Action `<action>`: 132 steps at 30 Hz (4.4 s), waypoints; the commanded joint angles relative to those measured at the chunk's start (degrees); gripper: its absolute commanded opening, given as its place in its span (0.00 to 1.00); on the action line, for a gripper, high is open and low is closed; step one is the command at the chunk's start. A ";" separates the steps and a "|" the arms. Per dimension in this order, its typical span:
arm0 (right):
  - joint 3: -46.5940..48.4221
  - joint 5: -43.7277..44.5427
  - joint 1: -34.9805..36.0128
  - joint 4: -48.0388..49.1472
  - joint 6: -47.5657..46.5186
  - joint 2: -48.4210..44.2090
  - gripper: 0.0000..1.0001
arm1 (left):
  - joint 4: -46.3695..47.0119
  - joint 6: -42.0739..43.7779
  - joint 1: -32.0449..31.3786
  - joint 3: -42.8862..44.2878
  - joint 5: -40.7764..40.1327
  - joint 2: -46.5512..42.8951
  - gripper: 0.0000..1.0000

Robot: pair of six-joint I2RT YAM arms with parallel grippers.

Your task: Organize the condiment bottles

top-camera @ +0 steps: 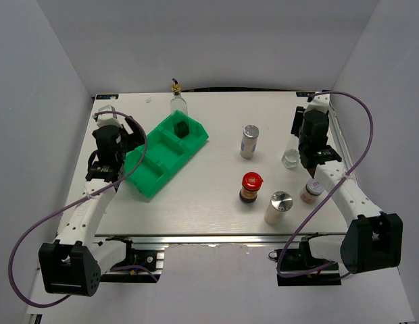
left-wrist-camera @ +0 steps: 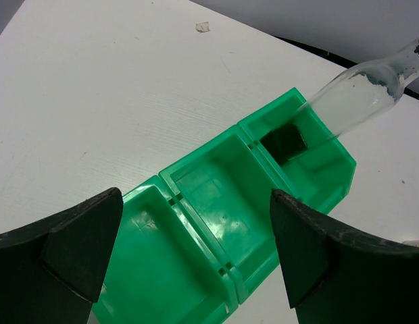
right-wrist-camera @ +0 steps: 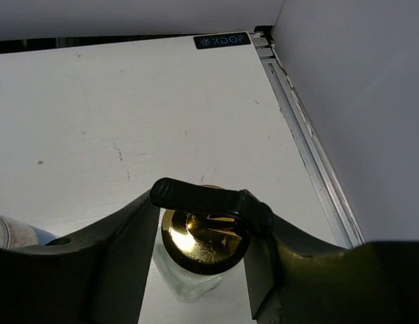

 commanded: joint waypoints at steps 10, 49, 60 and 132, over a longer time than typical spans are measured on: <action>0.44 3.22 -0.30 5.49 -3.12 -2.47 0.05 | -0.09 -0.29 0.14 0.02 -0.35 -0.52 0.98; 58.02 -7.95 23.43 2.41 -16.84 35.76 0.00 | -0.26 0.06 0.14 0.11 -2.03 -0.26 0.98; 57.23 -14.80 28.70 2.50 -12.00 36.29 0.00 | -0.17 0.15 0.14 0.11 -1.76 0.45 0.98; 47.64 -3.54 35.91 9.02 -9.98 38.23 0.90 | -0.70 -0.38 0.05 -0.24 -1.41 -2.28 0.98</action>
